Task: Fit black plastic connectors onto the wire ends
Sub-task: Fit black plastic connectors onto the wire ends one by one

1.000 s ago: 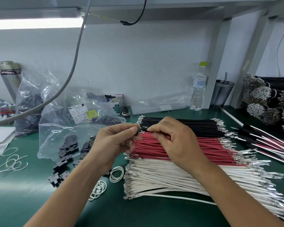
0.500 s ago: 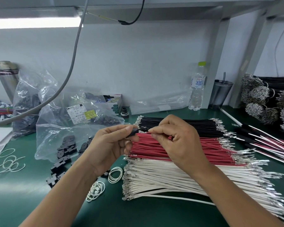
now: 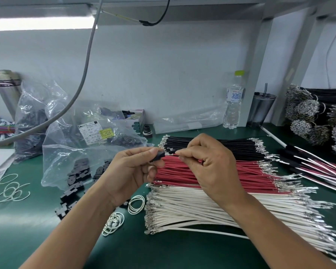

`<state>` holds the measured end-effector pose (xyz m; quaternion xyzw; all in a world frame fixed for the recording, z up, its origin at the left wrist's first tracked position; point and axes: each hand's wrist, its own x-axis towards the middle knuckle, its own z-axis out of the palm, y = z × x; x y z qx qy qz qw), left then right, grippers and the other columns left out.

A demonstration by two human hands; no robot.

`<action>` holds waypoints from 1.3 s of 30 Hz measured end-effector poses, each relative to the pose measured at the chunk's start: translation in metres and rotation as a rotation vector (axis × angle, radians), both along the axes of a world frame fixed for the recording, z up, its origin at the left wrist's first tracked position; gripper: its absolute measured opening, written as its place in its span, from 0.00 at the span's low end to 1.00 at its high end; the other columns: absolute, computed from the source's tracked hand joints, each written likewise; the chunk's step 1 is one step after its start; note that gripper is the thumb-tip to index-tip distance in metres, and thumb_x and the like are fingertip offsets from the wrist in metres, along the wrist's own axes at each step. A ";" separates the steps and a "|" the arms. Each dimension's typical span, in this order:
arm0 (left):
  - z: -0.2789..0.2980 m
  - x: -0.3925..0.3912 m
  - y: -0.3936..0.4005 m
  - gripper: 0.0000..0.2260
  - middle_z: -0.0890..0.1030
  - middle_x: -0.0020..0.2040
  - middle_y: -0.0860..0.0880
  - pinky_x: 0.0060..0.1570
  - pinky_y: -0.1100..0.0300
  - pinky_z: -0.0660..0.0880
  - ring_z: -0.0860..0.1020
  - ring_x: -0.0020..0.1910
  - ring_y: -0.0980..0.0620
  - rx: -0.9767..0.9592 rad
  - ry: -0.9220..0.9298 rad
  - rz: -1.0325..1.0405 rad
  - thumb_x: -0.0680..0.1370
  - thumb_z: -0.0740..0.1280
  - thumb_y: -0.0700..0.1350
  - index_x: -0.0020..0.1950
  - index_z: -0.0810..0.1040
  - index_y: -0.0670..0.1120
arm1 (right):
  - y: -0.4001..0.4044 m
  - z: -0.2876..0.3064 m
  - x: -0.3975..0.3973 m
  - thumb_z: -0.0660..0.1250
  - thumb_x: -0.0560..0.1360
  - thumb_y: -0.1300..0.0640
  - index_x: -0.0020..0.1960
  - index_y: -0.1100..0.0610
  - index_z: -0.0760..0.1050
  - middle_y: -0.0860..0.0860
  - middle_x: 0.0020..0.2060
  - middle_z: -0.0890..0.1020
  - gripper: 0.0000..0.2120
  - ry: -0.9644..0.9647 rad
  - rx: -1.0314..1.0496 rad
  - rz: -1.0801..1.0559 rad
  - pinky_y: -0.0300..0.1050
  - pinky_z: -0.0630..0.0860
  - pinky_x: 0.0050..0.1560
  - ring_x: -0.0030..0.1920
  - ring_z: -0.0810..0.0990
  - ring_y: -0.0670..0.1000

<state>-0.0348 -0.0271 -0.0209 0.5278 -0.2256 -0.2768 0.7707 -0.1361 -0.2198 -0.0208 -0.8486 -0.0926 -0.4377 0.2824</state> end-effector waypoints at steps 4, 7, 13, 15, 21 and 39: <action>0.000 0.000 0.000 0.09 0.85 0.38 0.42 0.30 0.64 0.77 0.78 0.28 0.53 0.002 0.030 -0.020 0.75 0.72 0.42 0.51 0.87 0.40 | 0.001 0.001 0.000 0.75 0.74 0.58 0.49 0.55 0.87 0.45 0.39 0.78 0.04 -0.044 -0.008 -0.009 0.45 0.78 0.39 0.40 0.78 0.47; 0.001 0.000 0.000 0.09 0.85 0.38 0.42 0.30 0.64 0.77 0.78 0.27 0.53 -0.001 0.045 -0.030 0.75 0.72 0.42 0.51 0.87 0.40 | 0.001 0.001 0.000 0.75 0.74 0.58 0.49 0.55 0.87 0.46 0.39 0.78 0.04 -0.037 -0.010 0.004 0.46 0.78 0.39 0.40 0.79 0.47; 0.000 0.001 0.002 0.08 0.84 0.38 0.43 0.30 0.65 0.77 0.78 0.27 0.54 0.011 0.053 -0.048 0.76 0.72 0.42 0.50 0.87 0.40 | 0.002 0.001 -0.001 0.75 0.75 0.59 0.48 0.55 0.87 0.46 0.38 0.78 0.03 -0.062 -0.100 -0.040 0.45 0.77 0.37 0.39 0.77 0.46; -0.001 0.001 0.003 0.08 0.84 0.38 0.43 0.30 0.65 0.77 0.78 0.28 0.54 0.034 0.056 -0.054 0.76 0.72 0.42 0.51 0.87 0.40 | 0.001 0.001 -0.002 0.75 0.75 0.60 0.48 0.56 0.86 0.47 0.38 0.77 0.03 -0.067 -0.203 -0.050 0.46 0.76 0.36 0.39 0.76 0.47; -0.002 0.001 0.001 0.09 0.82 0.37 0.44 0.29 0.65 0.76 0.77 0.27 0.55 0.085 0.106 -0.073 0.75 0.72 0.44 0.51 0.87 0.41 | 0.000 0.002 -0.003 0.75 0.75 0.60 0.50 0.56 0.87 0.48 0.39 0.77 0.04 -0.022 -0.237 -0.001 0.49 0.75 0.36 0.39 0.75 0.49; 0.000 -0.012 -0.002 0.10 0.86 0.35 0.42 0.36 0.63 0.80 0.81 0.31 0.51 0.265 -0.530 0.228 0.67 0.79 0.43 0.48 0.89 0.44 | 0.006 0.003 -0.002 0.76 0.73 0.59 0.42 0.55 0.84 0.44 0.37 0.79 0.02 0.248 0.015 0.054 0.51 0.77 0.43 0.39 0.79 0.45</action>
